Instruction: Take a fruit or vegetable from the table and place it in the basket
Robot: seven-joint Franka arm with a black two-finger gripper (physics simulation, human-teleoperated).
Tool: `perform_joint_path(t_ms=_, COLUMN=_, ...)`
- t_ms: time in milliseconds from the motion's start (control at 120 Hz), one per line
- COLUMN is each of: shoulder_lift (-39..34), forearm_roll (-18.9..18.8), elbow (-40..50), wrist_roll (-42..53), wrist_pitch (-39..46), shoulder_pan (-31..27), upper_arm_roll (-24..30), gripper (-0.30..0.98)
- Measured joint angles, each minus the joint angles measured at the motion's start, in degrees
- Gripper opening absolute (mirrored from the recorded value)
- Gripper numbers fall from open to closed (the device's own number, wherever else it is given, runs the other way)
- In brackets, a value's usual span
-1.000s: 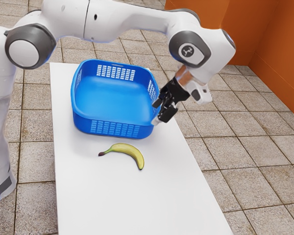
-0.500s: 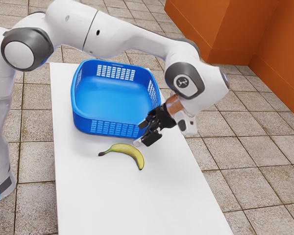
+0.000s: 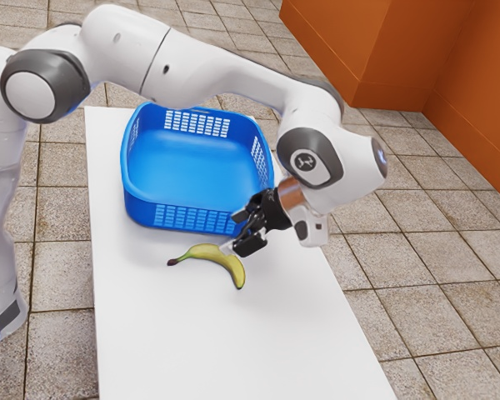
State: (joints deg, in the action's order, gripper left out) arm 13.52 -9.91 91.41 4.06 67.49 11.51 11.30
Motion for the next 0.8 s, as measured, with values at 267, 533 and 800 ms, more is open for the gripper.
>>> perform_joint_path(t_ms=267, shoulder_lift=1.93, forearm_roll=-3.62, elbow=2.61, wrist_roll=-0.21, wrist_pitch=0.73, shoulder_pan=0.67, upper_arm_roll=0.45, gripper=0.69)
perform_joint_path(t_ms=533, shoulder_lift=3.37, forearm_roll=-4.51, elbow=2.86, wrist_roll=-0.16, wrist_pitch=2.03, shoulder_pan=0.74, upper_arm_roll=3.71, gripper=0.69)
perform_joint_path(t_ms=800, shoulder_lift=6.05, forearm_roll=-5.72, elbow=3.18, wrist_roll=0.29, wrist_pitch=1.94, shoulder_pan=0.23, upper_arm_roll=2.72, gripper=0.69)
